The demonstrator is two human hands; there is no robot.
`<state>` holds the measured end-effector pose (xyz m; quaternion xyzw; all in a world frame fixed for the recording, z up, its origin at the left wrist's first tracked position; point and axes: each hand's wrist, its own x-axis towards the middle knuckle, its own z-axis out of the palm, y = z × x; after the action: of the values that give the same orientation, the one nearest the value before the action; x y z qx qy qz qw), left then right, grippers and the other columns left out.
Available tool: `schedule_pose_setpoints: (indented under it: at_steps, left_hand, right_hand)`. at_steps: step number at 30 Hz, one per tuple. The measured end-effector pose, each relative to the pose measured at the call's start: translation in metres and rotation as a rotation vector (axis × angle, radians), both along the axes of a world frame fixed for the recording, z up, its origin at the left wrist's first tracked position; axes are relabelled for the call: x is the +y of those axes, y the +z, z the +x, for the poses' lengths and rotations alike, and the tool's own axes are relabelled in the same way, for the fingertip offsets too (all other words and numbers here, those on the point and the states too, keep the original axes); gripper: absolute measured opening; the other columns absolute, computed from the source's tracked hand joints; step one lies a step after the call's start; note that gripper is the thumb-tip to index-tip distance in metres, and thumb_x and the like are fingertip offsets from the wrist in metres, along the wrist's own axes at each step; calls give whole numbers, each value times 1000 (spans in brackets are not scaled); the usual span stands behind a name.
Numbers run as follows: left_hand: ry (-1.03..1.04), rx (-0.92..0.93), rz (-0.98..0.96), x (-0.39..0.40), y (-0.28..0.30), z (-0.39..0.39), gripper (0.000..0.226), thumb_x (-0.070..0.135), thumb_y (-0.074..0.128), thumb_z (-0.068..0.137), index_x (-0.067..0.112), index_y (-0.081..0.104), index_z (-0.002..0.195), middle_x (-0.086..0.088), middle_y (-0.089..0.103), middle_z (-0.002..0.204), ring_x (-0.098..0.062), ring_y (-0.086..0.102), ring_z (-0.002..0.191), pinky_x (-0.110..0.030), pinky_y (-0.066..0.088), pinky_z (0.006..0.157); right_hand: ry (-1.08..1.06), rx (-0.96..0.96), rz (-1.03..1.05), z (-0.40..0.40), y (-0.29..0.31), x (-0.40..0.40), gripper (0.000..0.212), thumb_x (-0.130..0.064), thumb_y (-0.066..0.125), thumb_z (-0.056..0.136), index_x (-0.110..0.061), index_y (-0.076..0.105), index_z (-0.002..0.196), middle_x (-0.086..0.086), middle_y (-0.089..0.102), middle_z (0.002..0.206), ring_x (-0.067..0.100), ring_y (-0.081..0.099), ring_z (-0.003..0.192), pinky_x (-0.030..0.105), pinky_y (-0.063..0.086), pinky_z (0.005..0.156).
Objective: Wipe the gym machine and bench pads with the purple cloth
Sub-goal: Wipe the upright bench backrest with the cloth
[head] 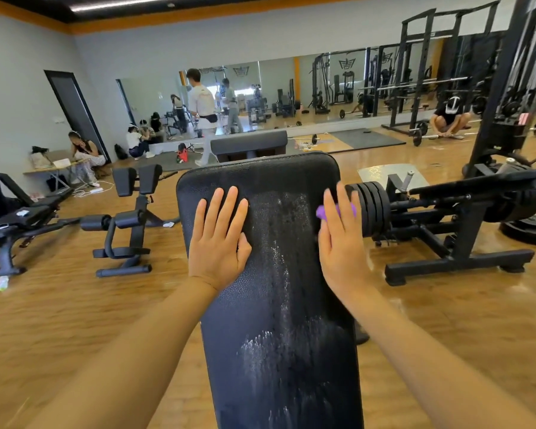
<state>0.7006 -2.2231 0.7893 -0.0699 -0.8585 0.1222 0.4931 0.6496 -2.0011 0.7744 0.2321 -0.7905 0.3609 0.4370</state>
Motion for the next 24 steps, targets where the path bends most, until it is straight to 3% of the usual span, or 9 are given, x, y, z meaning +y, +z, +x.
schedule_pose_setpoints:
  at_steps: [2, 5, 7, 10, 12, 16, 18, 21, 24]
  left_hand:
    - [37, -4, 14, 6, 0, 1, 53, 25, 34, 100, 6, 33, 149, -19, 34, 157, -38, 22, 148, -53, 11, 123]
    - [29, -19, 146, 26, -1, 9, 52, 26, 36, 100, 3, 36, 147, -19, 32, 158, -36, 22, 149, -54, 13, 123]
    - [-29, -66, 123, 43, -13, 13, 53, 29, 39, 100, 6, 37, 148, -16, 30, 160, -33, 21, 151, -52, 12, 123]
    - [-38, -134, -42, 58, -38, 13, 58, 36, 38, 101, 15, 29, 154, -12, 23, 163, -30, 16, 152, -49, 7, 125]
    - [0, -110, -46, 60, -45, 8, 59, 38, 35, 101, 16, 26, 155, -11, 21, 163, -30, 16, 152, -48, 5, 125]
    - [-3, -87, -67, 58, -48, 4, 63, 39, 37, 98, 13, 28, 154, -13, 20, 162, -34, 18, 151, -50, 6, 125]
    - [-17, -80, -63, 57, -48, 3, 64, 38, 39, 96, 12, 29, 154, -13, 20, 162, -34, 18, 151, -50, 6, 125]
    - [-26, -76, -52, 57, -49, 4, 64, 37, 40, 95, 11, 30, 153, -14, 23, 161, -34, 18, 151, -50, 6, 125]
    - [-18, -80, -56, 57, -48, 4, 64, 36, 41, 95, 12, 31, 153, -14, 25, 161, -33, 18, 151, -50, 6, 125]
  right_hand:
    - [17, 8, -22, -10, 10, -5, 48, -18, 35, 105, -7, 32, 151, 15, 26, 159, 33, 14, 150, 46, 21, 121]
    - [-46, 83, 23, 5, -26, 4, 46, -17, 38, 102, -1, 38, 146, 20, 35, 153, 38, 28, 142, 20, 9, 121]
    - [-68, 67, 80, 28, -84, 14, 48, -15, 36, 103, -1, 32, 148, 19, 34, 154, 39, 33, 140, 26, 11, 122]
    - [-64, -52, 230, 59, -167, 30, 49, -23, 18, 109, -6, 15, 155, 11, 9, 164, 35, 18, 148, 32, 10, 123]
    - [-92, -90, 286, 61, -188, 35, 50, -26, 11, 110, -3, 17, 153, 8, -1, 165, 31, 7, 151, 35, 8, 122]
    - [-19, -76, 209, 47, -146, 33, 46, -28, 22, 108, -9, 26, 150, 2, 9, 165, 36, 25, 145, 21, 10, 121]
    - [-26, -13, 154, 34, -106, 27, 45, -21, 35, 104, -8, 31, 148, 9, 21, 160, 40, 30, 142, 27, 19, 120]
    - [-24, 36, 33, 11, -45, 7, 45, -15, 39, 105, -4, 35, 148, 18, 29, 156, 45, 28, 143, 30, 14, 123]
    - [-8, 67, -42, 2, -43, 1, 44, -15, 40, 106, -2, 36, 147, 20, 33, 154, 45, 31, 142, 30, 17, 122]
